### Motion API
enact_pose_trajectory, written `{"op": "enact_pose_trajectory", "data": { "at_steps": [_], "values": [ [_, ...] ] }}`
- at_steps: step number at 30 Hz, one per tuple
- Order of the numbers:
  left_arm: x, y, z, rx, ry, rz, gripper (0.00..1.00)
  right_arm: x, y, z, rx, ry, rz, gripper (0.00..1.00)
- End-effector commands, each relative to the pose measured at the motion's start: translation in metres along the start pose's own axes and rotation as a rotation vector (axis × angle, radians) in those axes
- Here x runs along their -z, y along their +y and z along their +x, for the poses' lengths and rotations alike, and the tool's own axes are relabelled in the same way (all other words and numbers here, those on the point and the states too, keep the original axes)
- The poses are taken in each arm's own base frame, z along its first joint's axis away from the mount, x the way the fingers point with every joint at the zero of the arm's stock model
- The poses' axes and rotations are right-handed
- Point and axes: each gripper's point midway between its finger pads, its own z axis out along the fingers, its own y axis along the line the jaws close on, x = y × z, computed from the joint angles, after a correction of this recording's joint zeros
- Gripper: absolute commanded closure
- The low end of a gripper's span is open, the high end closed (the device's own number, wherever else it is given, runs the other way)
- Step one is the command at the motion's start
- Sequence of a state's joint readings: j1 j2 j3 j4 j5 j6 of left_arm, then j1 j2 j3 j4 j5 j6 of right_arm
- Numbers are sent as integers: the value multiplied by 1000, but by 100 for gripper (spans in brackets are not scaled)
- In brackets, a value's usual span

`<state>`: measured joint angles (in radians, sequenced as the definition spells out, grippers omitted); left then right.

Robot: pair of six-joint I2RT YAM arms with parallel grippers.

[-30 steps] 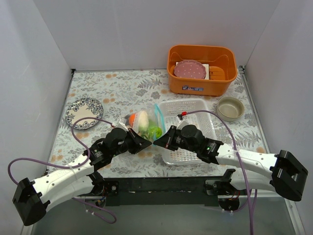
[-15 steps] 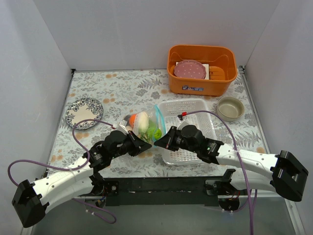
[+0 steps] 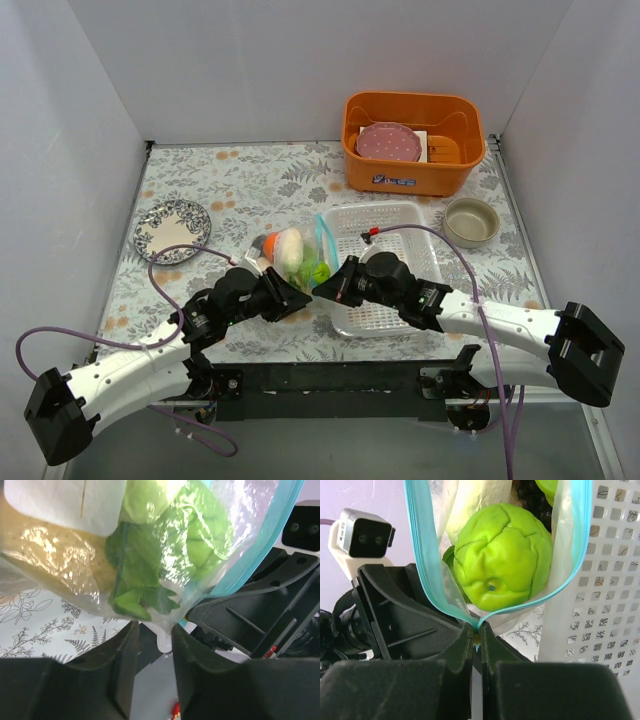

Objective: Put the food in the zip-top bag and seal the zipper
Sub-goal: Zip the zipper food storage bag at the center of the board.

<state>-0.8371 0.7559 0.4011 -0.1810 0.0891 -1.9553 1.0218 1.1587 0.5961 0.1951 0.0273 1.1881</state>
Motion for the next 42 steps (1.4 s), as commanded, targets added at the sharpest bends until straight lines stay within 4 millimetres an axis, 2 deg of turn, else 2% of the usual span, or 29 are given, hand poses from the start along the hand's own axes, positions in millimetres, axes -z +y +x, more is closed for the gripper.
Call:
{"op": "enact_pose_trajectory", "data": {
  "at_steps": [1, 5, 10, 12, 13, 14, 15, 17, 18, 22, 31, 33, 34, 38, 42],
  "values": [
    [7, -6, 1, -2, 4, 19, 64, -3, 19, -11, -82, -83, -84, 95],
    [10, -11, -3, 15, -22, 45, 56, -4, 14, -5, -156, -86, -90, 96],
    [14, -15, -8, 45, -59, 78, 54, 1, 11, 2, -227, -111, -113, 96],
    [14, -14, -8, 53, -60, 75, 56, 4, 10, 3, -276, -121, -147, 97],
    [13, -13, -8, 56, -59, 75, 60, 6, 10, 4, -292, -124, -161, 97],
    [13, -13, -8, 59, -56, 74, 62, 7, 2, 7, -307, -127, -159, 97],
    [12, -13, -7, 60, -52, 72, 64, 10, 8, 4, -328, -138, -190, 97],
    [13, -14, -6, 60, -48, 81, 68, 11, -2, 5, -351, -151, -177, 97],
    [12, -14, -6, 63, -44, 78, 68, 15, 3, 2, -368, -160, -215, 97],
    [11, -10, -3, 67, -36, 75, 68, 20, 1, 1, -405, -171, -247, 97],
    [5, -9, 3, -3, -1, 97, 67, 20, 7, 3, -414, -149, -260, 97],
    [7, -13, 3, -19, -7, 123, 66, 17, 3, 6, -410, -136, -233, 97],
    [8, -22, 3, -31, -2, 165, 67, 16, 3, 7, -409, -131, -232, 97],
    [4, -22, 6, -38, 19, 160, 67, 13, 6, 9, -403, -118, -229, 97],
    [3, -32, 8, -50, 35, 205, 70, 9, 8, 13, -391, -91, -221, 97]
  ]
}}
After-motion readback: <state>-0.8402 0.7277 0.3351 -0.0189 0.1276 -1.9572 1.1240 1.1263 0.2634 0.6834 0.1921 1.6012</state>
